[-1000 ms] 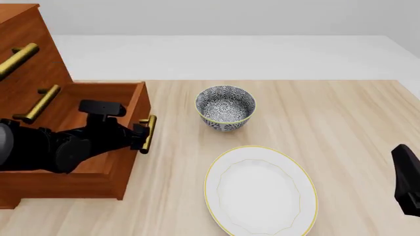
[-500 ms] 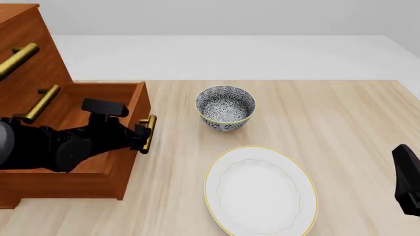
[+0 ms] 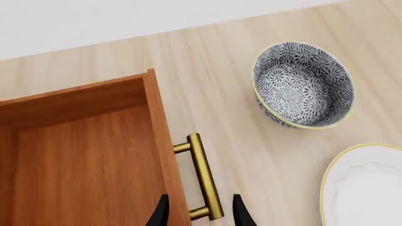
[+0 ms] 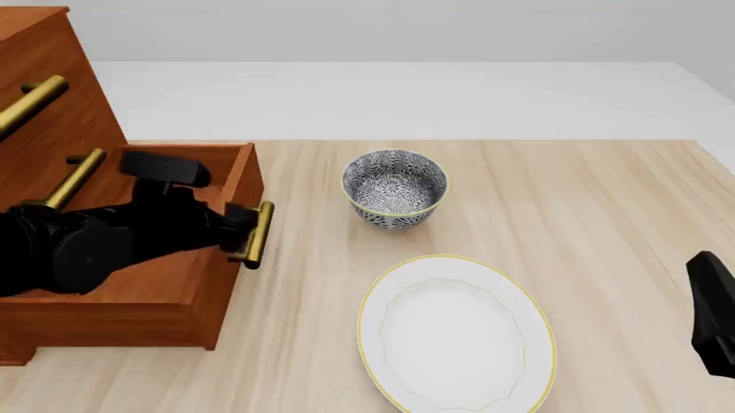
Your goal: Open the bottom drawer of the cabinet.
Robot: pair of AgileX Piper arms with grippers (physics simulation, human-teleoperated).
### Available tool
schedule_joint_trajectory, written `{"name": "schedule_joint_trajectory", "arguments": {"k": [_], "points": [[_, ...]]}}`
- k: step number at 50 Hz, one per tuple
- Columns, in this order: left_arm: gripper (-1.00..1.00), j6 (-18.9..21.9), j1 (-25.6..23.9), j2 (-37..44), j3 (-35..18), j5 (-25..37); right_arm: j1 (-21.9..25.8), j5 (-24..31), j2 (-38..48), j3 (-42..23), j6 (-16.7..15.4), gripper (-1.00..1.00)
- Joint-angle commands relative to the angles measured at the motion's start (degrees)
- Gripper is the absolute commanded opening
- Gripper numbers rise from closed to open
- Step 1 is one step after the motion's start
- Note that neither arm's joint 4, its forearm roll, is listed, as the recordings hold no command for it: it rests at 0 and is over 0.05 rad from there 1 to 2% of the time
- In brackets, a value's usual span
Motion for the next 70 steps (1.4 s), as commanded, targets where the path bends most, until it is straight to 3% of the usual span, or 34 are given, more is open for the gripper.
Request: {"name": "schedule_joint_trajectory", "arguments": {"k": [1, 15, 21, 23, 26, 32, 34, 35, 38, 39, 58, 70], "points": [[1.00, 0.57, -0.72, -7.28, -0.61, 5.74, 0.39, 0.16, 0.00, -0.36, 0.07, 1.00], [1.00, 1.84, -0.49, -17.63, -1.09, 13.02, 0.73, 0.06, 0.00, -0.39, 0.13, 1.00], [1.00, 6.33, 1.52, -23.15, 0.22, 14.17, 0.90, -0.13, 0.00, -0.26, 0.20, 1.00], [1.00, 5.29, 1.04, -24.05, 0.82, 14.73, 0.99, -0.01, 0.00, -0.47, 0.23, 1.00], [1.00, 7.17, 1.54, -26.98, 1.90, 14.65, 1.11, -0.01, 0.00, -0.56, 0.18, 1.00], [1.00, 6.74, 0.74, -33.90, 2.33, 17.52, 1.36, 0.63, 0.00, -1.49, -0.03, 1.00], [1.00, 9.04, 0.63, -37.86, 3.02, 17.85, 1.45, 1.13, 0.00, -2.20, -0.06, 1.00], [1.00, 6.27, -0.29, -38.99, 2.89, 18.95, 1.54, 1.23, 0.00, -2.49, -0.13, 1.00], [1.00, 9.43, -0.20, -44.31, 3.77, 19.76, 1.78, 1.54, 0.00, -3.15, -0.50, 1.00], [1.00, 7.37, -1.03, -45.00, 4.01, 20.54, 1.88, 1.68, 0.00, -3.43, -0.68, 1.00], [1.00, 4.39, -0.39, -66.43, 11.18, 29.18, 4.31, 3.60, 0.00, -6.74, -1.12, 1.00], [1.00, 5.90, 0.32, -76.44, 12.68, 35.10, 5.75, 5.86, 0.00, -10.45, -1.70, 1.00]]}}
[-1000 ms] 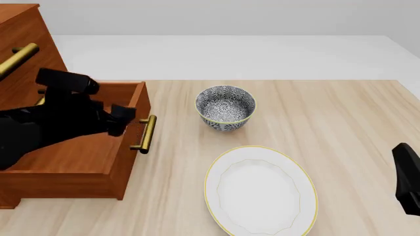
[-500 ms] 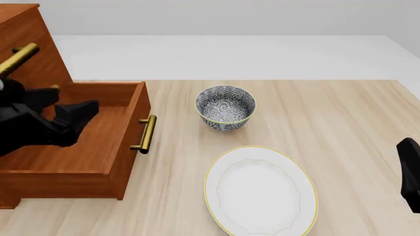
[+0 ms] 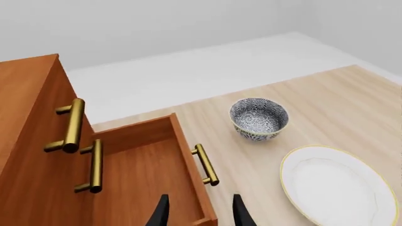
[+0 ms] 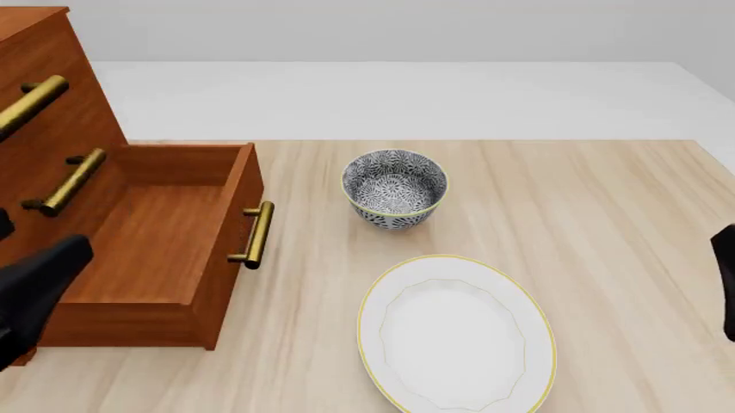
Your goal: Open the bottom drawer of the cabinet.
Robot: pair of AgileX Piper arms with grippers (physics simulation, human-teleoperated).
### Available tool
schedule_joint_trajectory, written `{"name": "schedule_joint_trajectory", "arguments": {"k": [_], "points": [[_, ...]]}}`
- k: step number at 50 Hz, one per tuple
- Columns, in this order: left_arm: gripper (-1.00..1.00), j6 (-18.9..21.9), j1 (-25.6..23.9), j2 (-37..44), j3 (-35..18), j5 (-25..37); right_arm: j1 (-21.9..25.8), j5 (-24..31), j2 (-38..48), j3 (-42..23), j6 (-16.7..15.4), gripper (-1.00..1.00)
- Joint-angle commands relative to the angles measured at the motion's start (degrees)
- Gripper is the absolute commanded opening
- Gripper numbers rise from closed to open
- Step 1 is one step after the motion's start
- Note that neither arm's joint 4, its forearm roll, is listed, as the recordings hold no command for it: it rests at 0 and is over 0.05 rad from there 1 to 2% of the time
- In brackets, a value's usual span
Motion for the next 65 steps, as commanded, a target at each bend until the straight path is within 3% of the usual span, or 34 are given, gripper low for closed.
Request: {"name": "schedule_joint_trajectory", "arguments": {"k": [1, 11, 19, 30, 41, 65], "points": [[1.00, 0.78, 0.79, -10.69, 1.84, 5.91, 1.50, 1.94, 0.00, -3.20, -0.51, 1.00], [1.00, 1.00, 0.92, -13.00, 1.24, 6.80, 3.33, 4.57, -0.01, -7.05, -0.74, 1.00], [1.00, 1.52, 1.31, -13.01, -1.00, 8.44, 5.04, 10.01, -0.01, -12.49, -2.48, 1.00], [1.00, 2.39, 1.26, -13.01, -7.58, 14.21, 6.46, 21.04, -0.01, -21.93, -5.04, 1.00], [1.00, 2.85, 1.09, -13.01, -13.50, 20.83, 8.03, 35.40, -0.01, -34.23, -7.59, 1.00], [1.00, 2.62, 2.27, -13.01, -22.63, 31.92, 11.00, 52.87, -0.01, -44.56, -10.94, 1.00]]}}
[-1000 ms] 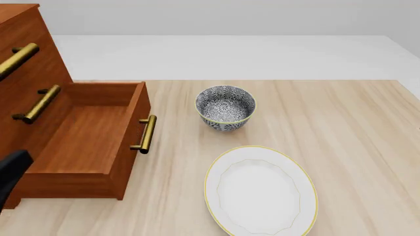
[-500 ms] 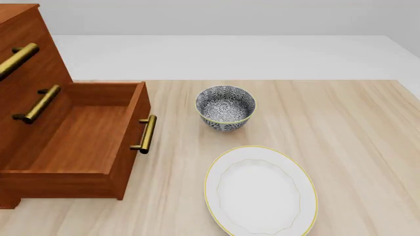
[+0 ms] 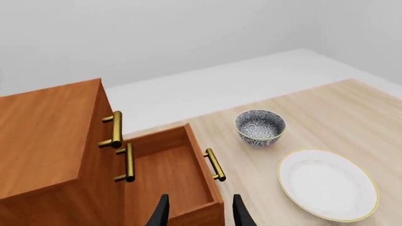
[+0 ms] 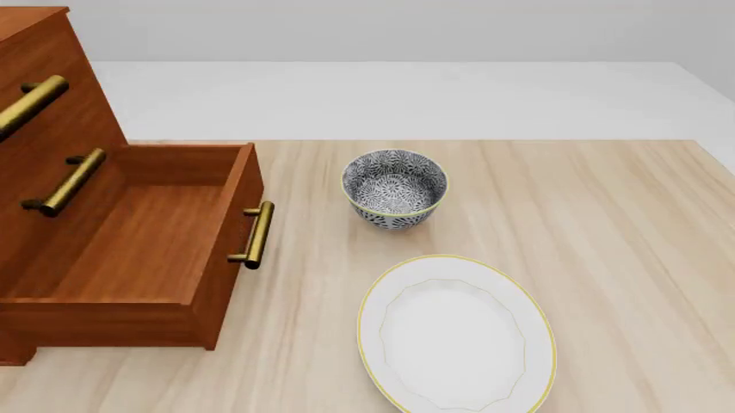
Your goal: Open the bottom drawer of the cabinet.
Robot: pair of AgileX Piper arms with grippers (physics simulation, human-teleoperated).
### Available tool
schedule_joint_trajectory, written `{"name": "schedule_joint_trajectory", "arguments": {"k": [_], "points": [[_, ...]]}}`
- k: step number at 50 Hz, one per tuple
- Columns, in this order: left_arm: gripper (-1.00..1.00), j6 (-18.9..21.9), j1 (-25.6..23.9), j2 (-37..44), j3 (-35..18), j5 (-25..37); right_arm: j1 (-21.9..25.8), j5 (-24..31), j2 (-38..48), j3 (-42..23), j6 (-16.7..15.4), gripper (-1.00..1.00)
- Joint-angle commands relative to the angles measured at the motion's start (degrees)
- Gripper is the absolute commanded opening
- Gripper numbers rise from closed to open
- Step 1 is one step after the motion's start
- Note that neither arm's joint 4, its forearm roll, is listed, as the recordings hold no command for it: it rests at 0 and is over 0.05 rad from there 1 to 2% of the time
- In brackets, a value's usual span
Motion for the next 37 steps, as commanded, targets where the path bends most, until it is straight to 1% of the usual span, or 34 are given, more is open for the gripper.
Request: {"name": "schedule_joint_trajectory", "arguments": {"k": [1, 7, 10, 11, 14, 16, 20, 29, 30, 32, 34, 37], "points": [[1.00, 0.27, 0.10, -0.02, -4.04, 5.23, 1.37, 9.05, 0.00, -5.85, -1.53, 1.00], [1.00, -0.01, 0.14, -0.02, -7.58, 9.22, 1.30, 11.81, 0.00, -7.70, -2.01, 1.00], [1.00, 0.28, 0.10, -0.02, -9.49, 11.60, 0.97, 13.76, 0.00, -8.88, -2.25, 1.00], [1.00, 0.93, 0.01, -0.02, -10.01, 12.49, 0.80, 14.32, 0.00, -9.01, -2.20, 1.00], [1.00, 0.68, 0.53, -0.02, -11.89, 14.34, 0.72, 14.56, 0.00, -8.48, -1.98, 1.00], [1.00, 0.56, 0.78, -0.02, -12.81, 15.34, 0.83, 14.12, 0.00, -7.50, -2.08, 1.00], [1.00, 0.46, 0.65, -0.02, -15.45, 18.87, 2.34, 12.22, 0.00, -4.00, -1.32, 1.00], [1.00, 0.30, 1.30, -0.02, -15.27, 19.30, 4.14, 5.52, 0.00, 5.84, 0.69, 1.00], [1.00, -0.07, 1.10, -0.02, -14.96, 19.30, 4.19, 5.12, 0.00, 6.48, 1.04, 1.00], [1.00, 0.49, 1.15, -0.02, -14.71, 19.30, 4.66, 4.87, 0.00, 7.20, 1.02, 1.00], [1.00, 0.67, 0.87, -0.02, -14.12, 19.30, 4.52, 4.57, 0.00, 7.92, 1.69, 1.00], [1.00, 0.55, 0.29, -0.02, -13.44, 19.30, 5.06, 3.29, 0.00, 10.30, 2.46, 1.00]]}}
